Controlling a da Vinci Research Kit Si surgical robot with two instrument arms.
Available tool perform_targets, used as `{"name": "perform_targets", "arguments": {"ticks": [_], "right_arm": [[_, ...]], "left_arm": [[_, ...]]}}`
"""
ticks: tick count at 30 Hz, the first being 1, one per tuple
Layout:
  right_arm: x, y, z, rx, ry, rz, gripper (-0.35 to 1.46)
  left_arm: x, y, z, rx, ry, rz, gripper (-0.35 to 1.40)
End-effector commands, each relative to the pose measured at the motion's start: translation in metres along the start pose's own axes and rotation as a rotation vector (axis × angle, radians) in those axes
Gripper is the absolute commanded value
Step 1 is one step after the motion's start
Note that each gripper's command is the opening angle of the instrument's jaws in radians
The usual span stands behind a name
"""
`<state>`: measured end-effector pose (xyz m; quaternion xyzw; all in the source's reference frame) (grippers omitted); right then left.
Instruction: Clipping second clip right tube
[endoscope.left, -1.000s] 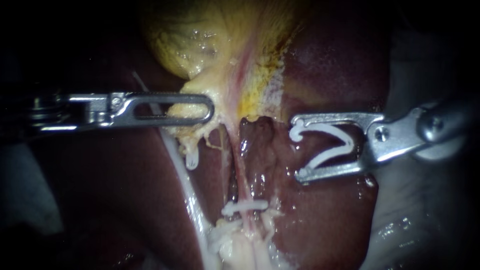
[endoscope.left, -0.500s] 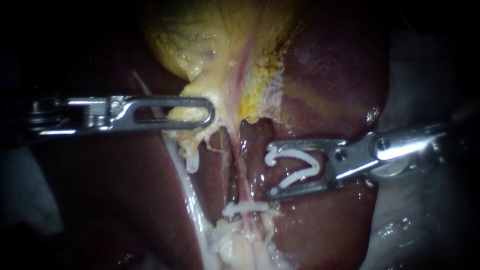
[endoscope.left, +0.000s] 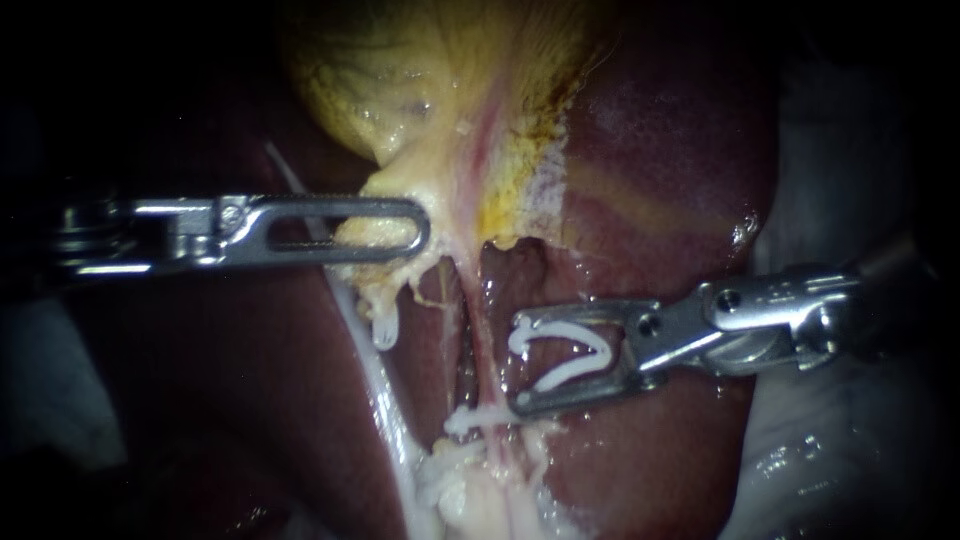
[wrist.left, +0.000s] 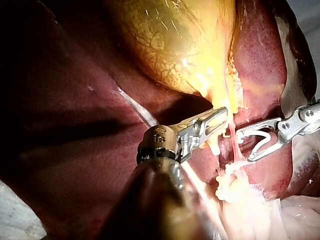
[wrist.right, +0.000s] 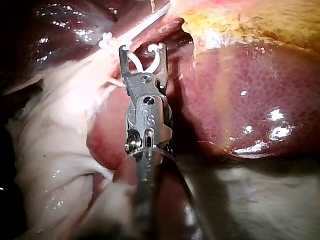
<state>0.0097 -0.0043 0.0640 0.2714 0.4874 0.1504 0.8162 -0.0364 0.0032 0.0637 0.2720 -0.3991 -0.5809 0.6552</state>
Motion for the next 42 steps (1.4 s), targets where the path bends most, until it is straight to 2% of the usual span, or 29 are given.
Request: {"name": "perform_targets", "arguments": {"ticks": [1,8,18,27,31,42], "right_arm": [[0.0,0.0002,0.0003,-0.003,0.0,0.004,0.47],[-0.0002,0.0003,0.0018,0.004,0.003,0.017,0.47],[0.0002,-0.0005,0.0036,0.098,0.091,0.088,0.48],[0.0,-0.0014,0.0054,0.135,0.1,0.111,0.46],[0.0001,-0.0015,0.0055,0.146,0.119,0.131,0.44],[0.0001,-0.0013,0.0055,0.141,0.12,0.132,0.38]], "left_arm": [[0.0,0.0,0.0,0.002,0.001,0.001,-0.35],[0.0002,-0.0001,0.0,0.001,0.0,0.001,-0.35],[0.0003,0.0,0.0001,0.0,0.0,0.001,-0.35],[0.0003,0.0001,0.0001,0.0,0.0,0.002,-0.35],[0.0003,0.0001,0.0001,0.0,0.0,0.002,-0.35],[0.0003,0.0001,0.0001,0.0,0.0,0.002,-0.35]]}}
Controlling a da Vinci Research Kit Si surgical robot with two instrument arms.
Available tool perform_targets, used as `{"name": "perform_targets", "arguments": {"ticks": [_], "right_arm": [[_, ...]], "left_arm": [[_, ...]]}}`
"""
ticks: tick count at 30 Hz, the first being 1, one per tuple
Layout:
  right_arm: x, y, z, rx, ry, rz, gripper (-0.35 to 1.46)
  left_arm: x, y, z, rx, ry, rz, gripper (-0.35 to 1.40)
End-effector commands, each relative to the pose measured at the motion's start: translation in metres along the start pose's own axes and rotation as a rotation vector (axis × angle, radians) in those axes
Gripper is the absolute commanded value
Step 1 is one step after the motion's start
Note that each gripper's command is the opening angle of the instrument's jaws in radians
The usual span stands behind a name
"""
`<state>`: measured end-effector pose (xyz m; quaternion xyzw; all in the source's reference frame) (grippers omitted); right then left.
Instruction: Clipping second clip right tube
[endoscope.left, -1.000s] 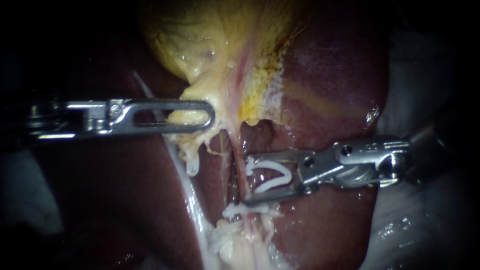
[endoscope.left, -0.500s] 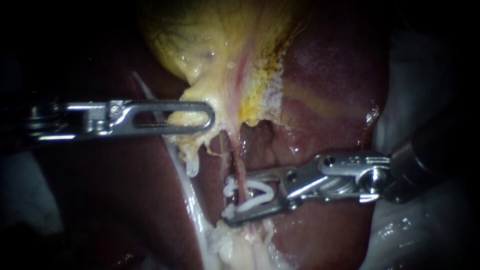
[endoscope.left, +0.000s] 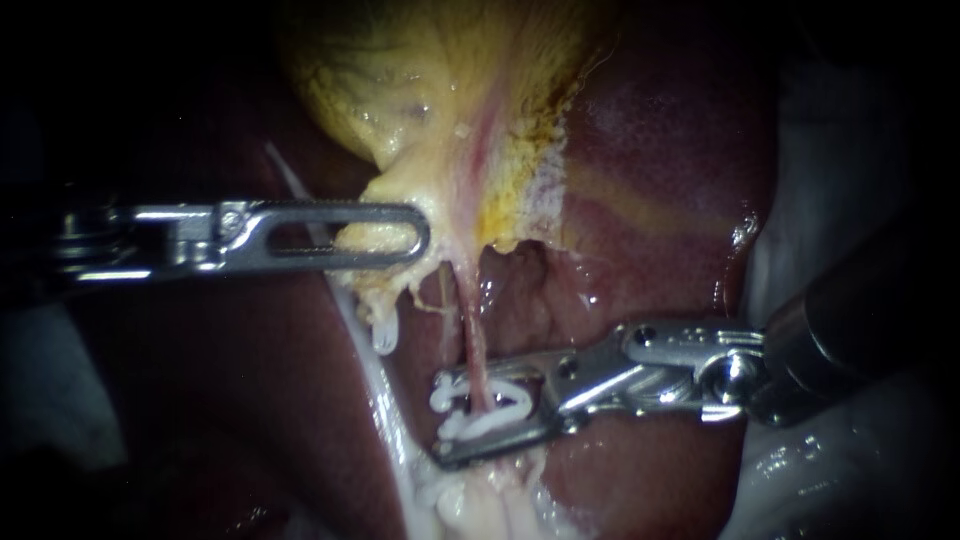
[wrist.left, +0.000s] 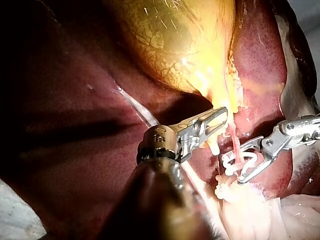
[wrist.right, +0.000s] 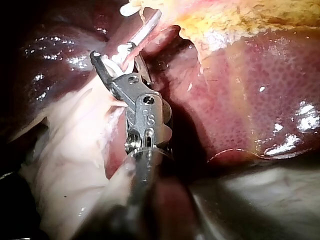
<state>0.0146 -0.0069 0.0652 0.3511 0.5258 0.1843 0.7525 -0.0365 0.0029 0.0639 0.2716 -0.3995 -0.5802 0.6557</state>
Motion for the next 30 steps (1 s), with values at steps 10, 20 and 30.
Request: {"name": "perform_targets", "arguments": {"ticks": [10,20,30], "right_arm": [[-0.0001,0.0004,-0.0004,-0.038,0.009,0.006,0.21],[-0.0005,0.0012,-0.0013,-0.071,0.017,0.024,0.02],[-0.0009,0.0009,-0.0013,-0.069,0.01,0.08,-0.29]], "left_arm": [[0.0001,0.0001,0.0001,0.0,0.0,0.001,-0.35],[0.0001,0.0002,0.0001,0.0,0.0,0.001,-0.35],[0.0001,0.0002,0.0001,0.0,-0.001,0.001,-0.35]]}}
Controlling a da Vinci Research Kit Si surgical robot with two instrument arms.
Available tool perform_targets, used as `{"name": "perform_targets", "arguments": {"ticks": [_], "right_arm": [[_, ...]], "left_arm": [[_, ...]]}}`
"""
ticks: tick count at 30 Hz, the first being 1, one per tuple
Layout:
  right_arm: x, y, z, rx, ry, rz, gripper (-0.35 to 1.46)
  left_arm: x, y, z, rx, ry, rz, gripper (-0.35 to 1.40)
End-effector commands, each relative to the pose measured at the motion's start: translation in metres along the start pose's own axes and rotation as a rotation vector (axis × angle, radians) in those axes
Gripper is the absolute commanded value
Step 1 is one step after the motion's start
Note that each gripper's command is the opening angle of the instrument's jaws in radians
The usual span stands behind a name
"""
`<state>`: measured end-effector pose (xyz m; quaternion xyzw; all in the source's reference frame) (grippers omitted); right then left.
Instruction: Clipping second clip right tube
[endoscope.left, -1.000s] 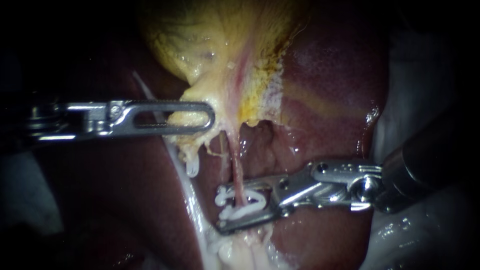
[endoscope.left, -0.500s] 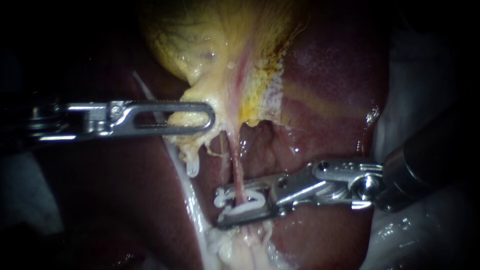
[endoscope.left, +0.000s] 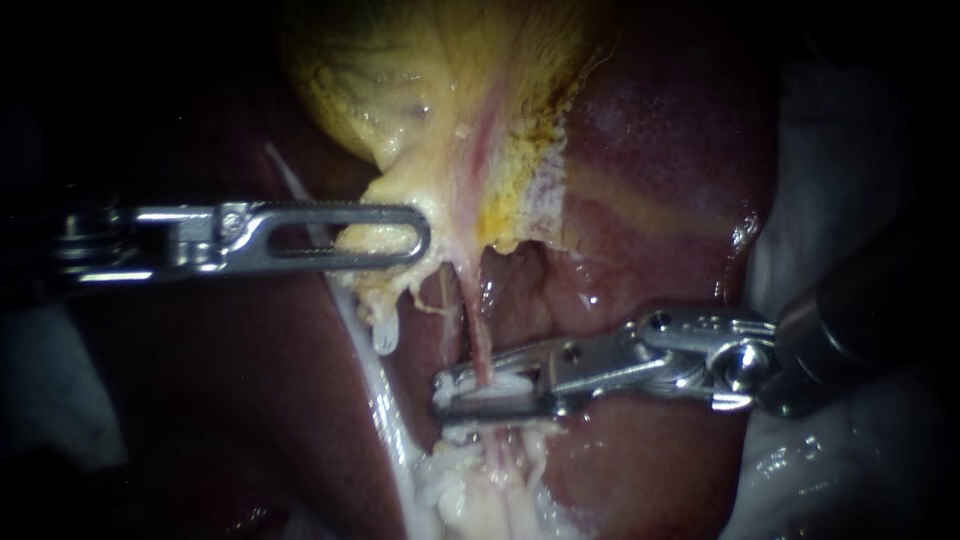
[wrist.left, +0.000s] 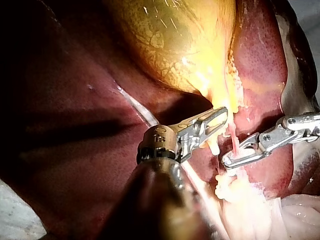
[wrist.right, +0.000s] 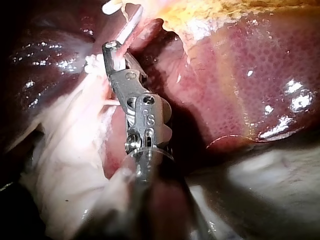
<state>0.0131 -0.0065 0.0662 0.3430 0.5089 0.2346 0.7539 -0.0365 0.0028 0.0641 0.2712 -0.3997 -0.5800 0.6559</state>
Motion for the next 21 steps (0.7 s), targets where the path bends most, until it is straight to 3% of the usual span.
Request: {"name": "perform_targets", "arguments": {"ticks": [1,8,14,21], "right_arm": [[-0.0001,0.0,0.0,0.006,-0.003,0.007,-0.32],[-0.0002,0.0001,-0.0001,0.023,-0.012,0.119,-0.35],[-0.0012,-0.0002,-0.0001,0.039,-0.046,0.136,-0.35],[-0.0019,-0.0003,0.0003,0.06,-0.057,0.147,-0.35]], "left_arm": [[0.0,0.0,0.0,0.0,0.0,0.0,-0.35],[0.0,0.0,0.0,0.0,0.0,0.0,-0.35],[0.0,-0.0001,0.0,0.0,0.0,0.0,-0.35],[0.0,0.0,0.0,0.0,0.0,0.0,-0.35]]}}
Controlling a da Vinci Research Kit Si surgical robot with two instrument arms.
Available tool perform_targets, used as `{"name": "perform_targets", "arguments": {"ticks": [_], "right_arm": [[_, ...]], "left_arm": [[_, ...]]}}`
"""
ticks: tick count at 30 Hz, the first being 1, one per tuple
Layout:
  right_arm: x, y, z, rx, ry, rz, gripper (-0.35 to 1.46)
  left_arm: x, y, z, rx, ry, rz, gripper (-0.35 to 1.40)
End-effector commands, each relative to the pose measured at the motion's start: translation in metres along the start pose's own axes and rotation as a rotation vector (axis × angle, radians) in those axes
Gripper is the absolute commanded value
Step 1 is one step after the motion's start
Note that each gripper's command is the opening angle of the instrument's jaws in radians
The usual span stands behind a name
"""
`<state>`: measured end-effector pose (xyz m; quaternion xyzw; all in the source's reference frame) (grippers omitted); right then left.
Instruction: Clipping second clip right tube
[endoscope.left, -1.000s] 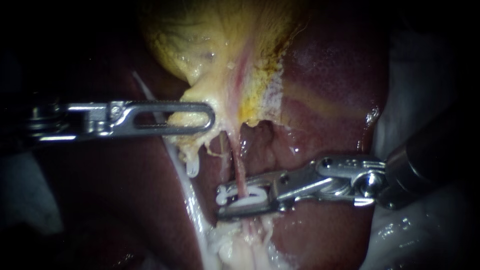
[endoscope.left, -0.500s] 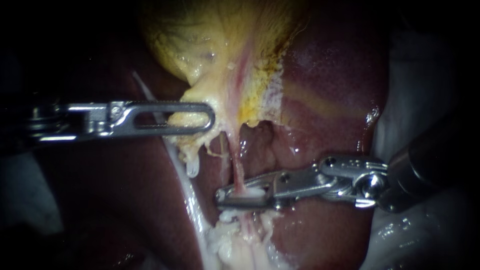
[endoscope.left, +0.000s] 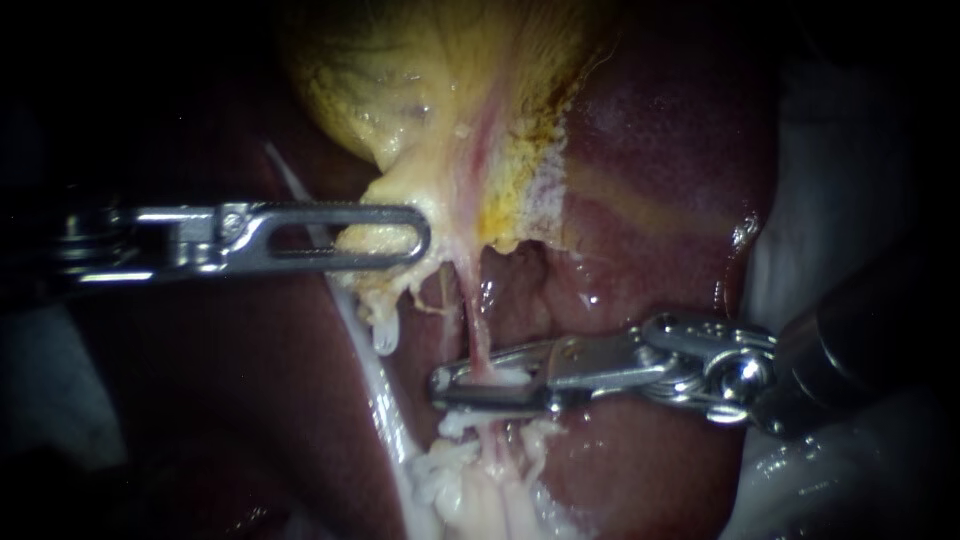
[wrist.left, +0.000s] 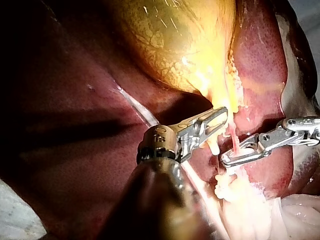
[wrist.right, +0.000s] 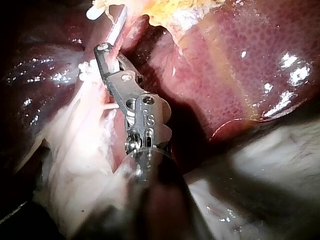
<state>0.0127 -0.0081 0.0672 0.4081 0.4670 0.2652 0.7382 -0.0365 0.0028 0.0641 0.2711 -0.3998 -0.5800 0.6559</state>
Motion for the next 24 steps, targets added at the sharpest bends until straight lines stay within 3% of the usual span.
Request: {"name": "perform_targets", "arguments": {"ticks": [1,24], "right_arm": [[0.0,0.0,0.0,0.005,-0.002,-0.002,-0.35],[-0.0003,0.0,0.0006,0.022,-0.013,-0.006,-0.35]], "left_arm": [[0.0,0.0,0.0,0.0,0.0,0.0,-0.35],[0.0,0.0,0.0,0.0,0.0,0.0,-0.35]]}}
